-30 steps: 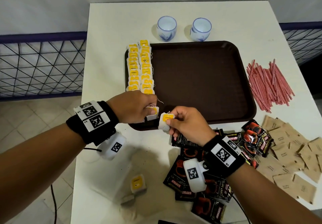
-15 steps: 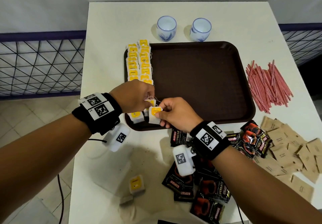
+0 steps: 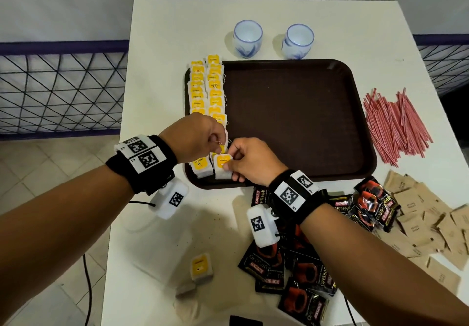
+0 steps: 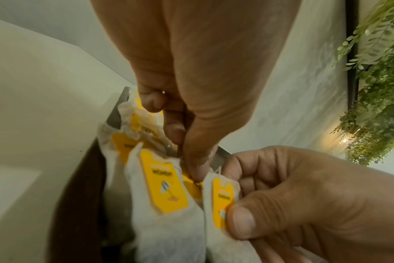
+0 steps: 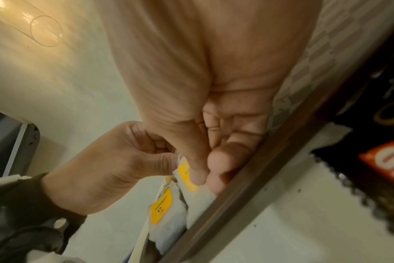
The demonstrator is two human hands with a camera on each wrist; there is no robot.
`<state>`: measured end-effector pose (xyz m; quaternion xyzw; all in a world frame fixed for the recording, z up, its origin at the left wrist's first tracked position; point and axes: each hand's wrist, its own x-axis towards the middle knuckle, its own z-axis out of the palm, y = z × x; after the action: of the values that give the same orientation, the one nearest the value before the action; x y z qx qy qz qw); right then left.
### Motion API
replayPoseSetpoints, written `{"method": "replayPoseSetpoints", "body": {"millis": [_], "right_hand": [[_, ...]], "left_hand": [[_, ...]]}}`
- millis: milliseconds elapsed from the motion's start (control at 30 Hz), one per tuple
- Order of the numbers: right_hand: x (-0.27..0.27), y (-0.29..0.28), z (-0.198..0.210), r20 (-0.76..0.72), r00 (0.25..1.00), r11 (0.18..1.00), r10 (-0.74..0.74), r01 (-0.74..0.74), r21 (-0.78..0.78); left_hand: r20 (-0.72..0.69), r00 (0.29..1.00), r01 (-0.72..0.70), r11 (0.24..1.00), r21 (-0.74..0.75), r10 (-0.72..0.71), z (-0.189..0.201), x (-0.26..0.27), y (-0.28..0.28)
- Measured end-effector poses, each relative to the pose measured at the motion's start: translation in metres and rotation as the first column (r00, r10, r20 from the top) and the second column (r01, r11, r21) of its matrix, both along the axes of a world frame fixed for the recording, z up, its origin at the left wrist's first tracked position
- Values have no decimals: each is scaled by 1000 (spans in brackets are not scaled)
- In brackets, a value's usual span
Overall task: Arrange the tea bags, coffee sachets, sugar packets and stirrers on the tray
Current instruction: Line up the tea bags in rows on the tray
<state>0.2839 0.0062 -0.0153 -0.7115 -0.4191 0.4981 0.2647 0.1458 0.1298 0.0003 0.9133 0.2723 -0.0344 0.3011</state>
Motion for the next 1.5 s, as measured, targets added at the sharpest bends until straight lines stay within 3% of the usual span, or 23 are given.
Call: {"method": "replayPoseSetpoints", "body": {"millis": [367, 667, 800, 900, 1033, 1167, 1333, 1500], "right_hand": [[-8, 8, 1, 55, 997, 998, -61, 60, 37], [-6, 1, 9, 95, 991, 994, -99, 94, 51], [-6, -29, 19, 68, 994, 996, -83, 80, 40], [-20, -63, 19, -70, 994, 995, 84, -88, -52], [-40, -96, 11, -145, 946, 944, 289, -307, -122], [-47, -108, 4, -219, 930, 933, 295, -330, -144], [-51, -118, 1, -255, 931, 938, 261, -308, -162], [-51, -118, 1, -274, 939, 950, 208, -260, -171]], "left_hand": [[105, 993, -63, 998, 10, 62, 6, -8, -4], [260, 941, -204, 976, -80, 218, 23, -64, -50], [161, 967, -178, 974, -138, 200, 23, -99, -81], [-1, 992, -126, 967, -221, 129, 14, -126, -109], [-204, 979, -76, 950, -304, 12, 2, -149, -149], [-302, 946, -198, 945, -260, 116, -3, -149, -175], [-318, 940, -185, 968, -169, 124, -6, -136, -184], [-128, 983, -148, 983, -112, 133, -20, -124, -182]]}}
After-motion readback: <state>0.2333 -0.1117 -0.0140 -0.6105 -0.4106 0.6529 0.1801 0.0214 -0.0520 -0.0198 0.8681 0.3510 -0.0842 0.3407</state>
